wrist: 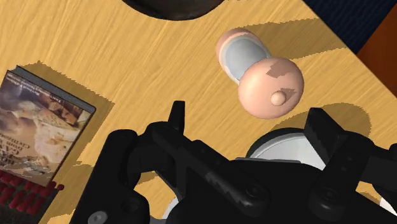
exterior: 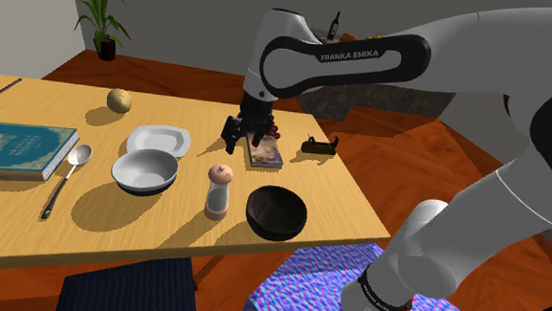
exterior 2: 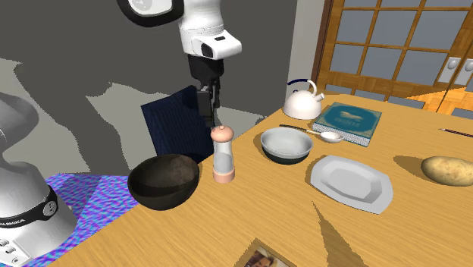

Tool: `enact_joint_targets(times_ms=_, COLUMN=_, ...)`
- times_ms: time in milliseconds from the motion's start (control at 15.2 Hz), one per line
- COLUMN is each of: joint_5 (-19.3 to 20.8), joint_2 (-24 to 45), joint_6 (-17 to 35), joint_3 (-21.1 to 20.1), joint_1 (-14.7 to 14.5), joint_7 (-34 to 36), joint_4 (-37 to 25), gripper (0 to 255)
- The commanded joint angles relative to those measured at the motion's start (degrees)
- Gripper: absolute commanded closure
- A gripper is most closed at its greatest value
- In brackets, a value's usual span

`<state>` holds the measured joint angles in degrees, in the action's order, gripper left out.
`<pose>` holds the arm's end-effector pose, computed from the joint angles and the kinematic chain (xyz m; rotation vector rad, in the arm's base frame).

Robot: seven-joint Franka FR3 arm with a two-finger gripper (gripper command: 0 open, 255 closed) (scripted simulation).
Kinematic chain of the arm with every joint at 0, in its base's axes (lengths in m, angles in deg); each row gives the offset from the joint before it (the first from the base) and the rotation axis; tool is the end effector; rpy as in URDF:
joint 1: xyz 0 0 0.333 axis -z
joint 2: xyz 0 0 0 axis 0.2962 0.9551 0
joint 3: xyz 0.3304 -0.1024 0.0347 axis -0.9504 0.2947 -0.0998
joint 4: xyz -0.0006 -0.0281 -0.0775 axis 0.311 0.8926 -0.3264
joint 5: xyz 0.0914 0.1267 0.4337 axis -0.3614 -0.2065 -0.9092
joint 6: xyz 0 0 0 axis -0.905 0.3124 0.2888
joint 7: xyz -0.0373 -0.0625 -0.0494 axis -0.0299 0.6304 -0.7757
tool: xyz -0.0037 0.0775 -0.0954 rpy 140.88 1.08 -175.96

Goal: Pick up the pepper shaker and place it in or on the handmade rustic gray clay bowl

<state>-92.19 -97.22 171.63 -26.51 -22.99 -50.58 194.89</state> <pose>0.5299 0.1351 0.4643 -3.0371 0.0229 -0.0640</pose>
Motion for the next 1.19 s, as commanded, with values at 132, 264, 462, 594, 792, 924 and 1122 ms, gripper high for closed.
enact_joint_targets(times_ms=132, joint_5=-1.64, joint_2=7.59, joint_6=3.12, joint_3=-1.20, joint_1=-1.15, joint_7=0.60, joint_4=-3.53, gripper=0)
enact_joint_targets(times_ms=264, joint_5=-2.10, joint_2=10.40, joint_6=4.08, joint_3=-1.61, joint_1=-1.51, joint_7=0.76, joint_4=-5.06, gripper=0)
enact_joint_targets(times_ms=462, joint_5=-2.15, joint_2=11.40, joint_6=6.33, joint_3=-1.80, joint_1=-1.68, joint_7=0.77, joint_4=-3.83, gripper=0)
enact_joint_targets(times_ms=594, joint_5=-2.18, joint_2=12.13, joint_6=7.83, joint_3=-1.92, joint_1=-1.79, joint_7=0.77, joint_4=-3.08, gripper=0)
enact_joint_targets(times_ms=792, joint_5=-2.20, joint_2=13.12, joint_6=9.75, joint_3=-2.07, joint_1=-1.94, joint_7=0.78, joint_4=-2.16, gripper=0)
enact_joint_targets(times_ms=924, joint_5=-2.20, joint_2=13.13, joint_6=9.75, joint_3=-2.07, joint_1=-1.94, joint_7=0.79, joint_4=-2.17, gripper=0)
enact_joint_targets(times_ms=1122, joint_5=-2.20, joint_2=13.13, joint_6=9.75, joint_3=-2.07, joint_1=-1.94, joint_7=0.79, joint_4=-2.17, gripper=0)
